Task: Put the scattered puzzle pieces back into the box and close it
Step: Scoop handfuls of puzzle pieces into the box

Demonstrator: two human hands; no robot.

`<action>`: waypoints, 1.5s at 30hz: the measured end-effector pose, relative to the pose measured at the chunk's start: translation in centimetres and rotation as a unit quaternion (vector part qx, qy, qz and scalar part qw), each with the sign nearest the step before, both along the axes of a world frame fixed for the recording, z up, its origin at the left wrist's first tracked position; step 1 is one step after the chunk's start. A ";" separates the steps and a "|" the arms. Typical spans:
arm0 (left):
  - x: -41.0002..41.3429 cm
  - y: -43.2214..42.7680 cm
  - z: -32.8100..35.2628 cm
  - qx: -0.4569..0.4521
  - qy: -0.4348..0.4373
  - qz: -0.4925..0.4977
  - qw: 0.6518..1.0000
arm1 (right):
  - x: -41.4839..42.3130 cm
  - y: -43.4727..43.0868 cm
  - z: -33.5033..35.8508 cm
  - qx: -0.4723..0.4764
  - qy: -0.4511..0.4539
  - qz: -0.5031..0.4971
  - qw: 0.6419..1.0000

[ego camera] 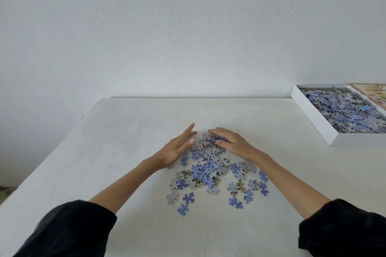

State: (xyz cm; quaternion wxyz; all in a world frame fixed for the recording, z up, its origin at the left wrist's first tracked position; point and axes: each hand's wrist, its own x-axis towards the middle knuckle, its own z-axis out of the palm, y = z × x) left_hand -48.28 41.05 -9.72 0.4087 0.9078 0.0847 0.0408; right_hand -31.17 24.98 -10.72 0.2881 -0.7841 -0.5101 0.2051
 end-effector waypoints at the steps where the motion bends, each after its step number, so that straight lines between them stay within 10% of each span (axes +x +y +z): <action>1: -0.4 0.2 0.0 -0.003 -0.013 0.026 1.000 | 0.0 0.1 0.4 0.015 0.016 -0.006 1.000; 11: -4.1 -0.3 -2.1 0.255 0.062 0.070 0.962 | -1.7 1.4 -0.8 -0.034 -0.161 0.074 0.984; 19: -3.2 -1.2 -0.5 0.145 0.064 0.001 0.987 | -1.8 -1.9 0.9 -0.010 -0.079 0.008 0.997; 30: -7.5 -2.4 -0.5 0.263 0.049 -0.125 0.955 | -3.6 -12.1 -0.2 -0.154 -0.103 0.037 0.982; 45: -3.9 -3.7 -0.6 0.250 0.070 -0.036 0.965 | -4.4 -5.7 0.9 -0.129 -0.127 0.085 0.980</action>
